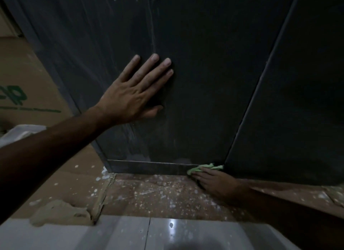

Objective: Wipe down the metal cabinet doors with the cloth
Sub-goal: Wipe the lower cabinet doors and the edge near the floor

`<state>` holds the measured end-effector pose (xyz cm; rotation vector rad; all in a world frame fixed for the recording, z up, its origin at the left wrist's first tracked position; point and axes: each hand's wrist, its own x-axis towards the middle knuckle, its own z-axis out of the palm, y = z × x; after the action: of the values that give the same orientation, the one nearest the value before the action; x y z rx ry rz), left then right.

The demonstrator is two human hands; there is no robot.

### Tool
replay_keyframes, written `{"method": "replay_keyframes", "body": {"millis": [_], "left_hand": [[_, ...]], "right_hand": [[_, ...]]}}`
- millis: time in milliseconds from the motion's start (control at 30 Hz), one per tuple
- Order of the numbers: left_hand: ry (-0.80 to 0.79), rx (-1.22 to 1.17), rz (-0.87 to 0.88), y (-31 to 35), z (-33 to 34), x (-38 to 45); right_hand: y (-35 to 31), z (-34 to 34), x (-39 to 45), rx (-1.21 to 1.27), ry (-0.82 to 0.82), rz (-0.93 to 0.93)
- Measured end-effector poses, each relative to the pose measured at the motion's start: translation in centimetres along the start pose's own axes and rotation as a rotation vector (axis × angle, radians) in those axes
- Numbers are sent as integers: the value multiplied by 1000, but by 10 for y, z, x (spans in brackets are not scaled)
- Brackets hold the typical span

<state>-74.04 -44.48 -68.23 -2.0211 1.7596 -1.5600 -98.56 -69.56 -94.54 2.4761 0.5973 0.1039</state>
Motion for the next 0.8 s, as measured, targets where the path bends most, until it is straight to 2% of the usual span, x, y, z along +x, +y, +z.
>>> {"method": "replay_keyframes", "body": {"millis": [100, 167, 200, 267, 367, 467, 567, 600, 700, 800], "left_hand": [[11, 5, 2, -1, 2, -1], [16, 5, 2, -1, 3, 0], [15, 10, 0, -1, 3, 0], [7, 19, 3, -1, 5, -1], [3, 30, 9, -1, 4, -1], [8, 23, 9, -1, 3, 0], [1, 14, 19, -2, 3, 1], [-5, 12, 18, -2, 2, 1], [-30, 9, 23, -2, -3, -1], [-59, 9, 32, -1, -10, 1]], "right_hand": [[2, -11, 0, 53, -105, -41], [15, -8, -24, 79, -130, -42], [25, -5, -40, 95, -192, -36], [38, -3, -64, 12, -264, -30], [20, -7, -39, -40, -303, -163], [7, -30, 13, -46, -107, -81], [23, -55, 45, -46, 124, 41], [26, -58, 46, -41, 153, 79], [9, -51, 35, -65, 69, 106], [-2, -49, 28, -100, -69, -27]]}}
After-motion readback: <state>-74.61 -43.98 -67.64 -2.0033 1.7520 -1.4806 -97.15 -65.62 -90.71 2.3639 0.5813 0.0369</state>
